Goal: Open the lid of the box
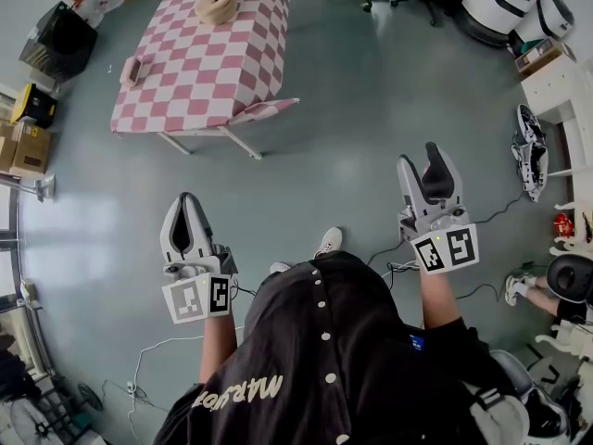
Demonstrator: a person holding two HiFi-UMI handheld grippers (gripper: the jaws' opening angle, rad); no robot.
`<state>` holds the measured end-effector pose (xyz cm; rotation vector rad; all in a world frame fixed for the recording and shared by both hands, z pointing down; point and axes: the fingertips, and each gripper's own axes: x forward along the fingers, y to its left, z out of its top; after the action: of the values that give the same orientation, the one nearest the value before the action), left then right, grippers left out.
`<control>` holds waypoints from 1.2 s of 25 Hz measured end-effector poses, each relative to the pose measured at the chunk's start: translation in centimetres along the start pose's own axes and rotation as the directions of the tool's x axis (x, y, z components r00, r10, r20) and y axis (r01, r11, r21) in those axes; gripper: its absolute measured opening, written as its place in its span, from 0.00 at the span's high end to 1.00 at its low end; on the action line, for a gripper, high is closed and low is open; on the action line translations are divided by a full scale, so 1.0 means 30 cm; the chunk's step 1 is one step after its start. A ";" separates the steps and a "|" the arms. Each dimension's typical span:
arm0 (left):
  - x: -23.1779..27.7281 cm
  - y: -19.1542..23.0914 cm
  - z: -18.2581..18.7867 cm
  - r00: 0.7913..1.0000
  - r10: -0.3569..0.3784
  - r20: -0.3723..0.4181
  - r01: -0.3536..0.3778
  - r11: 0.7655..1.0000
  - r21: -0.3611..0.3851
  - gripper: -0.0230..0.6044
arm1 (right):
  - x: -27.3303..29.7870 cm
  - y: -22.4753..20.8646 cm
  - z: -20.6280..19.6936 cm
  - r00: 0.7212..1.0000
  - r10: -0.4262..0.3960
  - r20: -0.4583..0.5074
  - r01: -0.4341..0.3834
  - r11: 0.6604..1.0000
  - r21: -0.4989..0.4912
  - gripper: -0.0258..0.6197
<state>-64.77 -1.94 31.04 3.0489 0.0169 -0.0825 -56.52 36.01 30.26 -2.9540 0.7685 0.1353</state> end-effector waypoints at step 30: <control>0.214 -0.252 -0.032 0.999 0.023 -0.025 -0.022 0.999 0.039 0.95 | 0.038 -0.287 -0.099 0.998 0.047 -0.047 -0.047 0.999 0.002 0.32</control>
<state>-58.42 5.74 30.96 3.0878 -0.0169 -0.0437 -51.13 42.63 33.61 -2.9489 0.8433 0.0689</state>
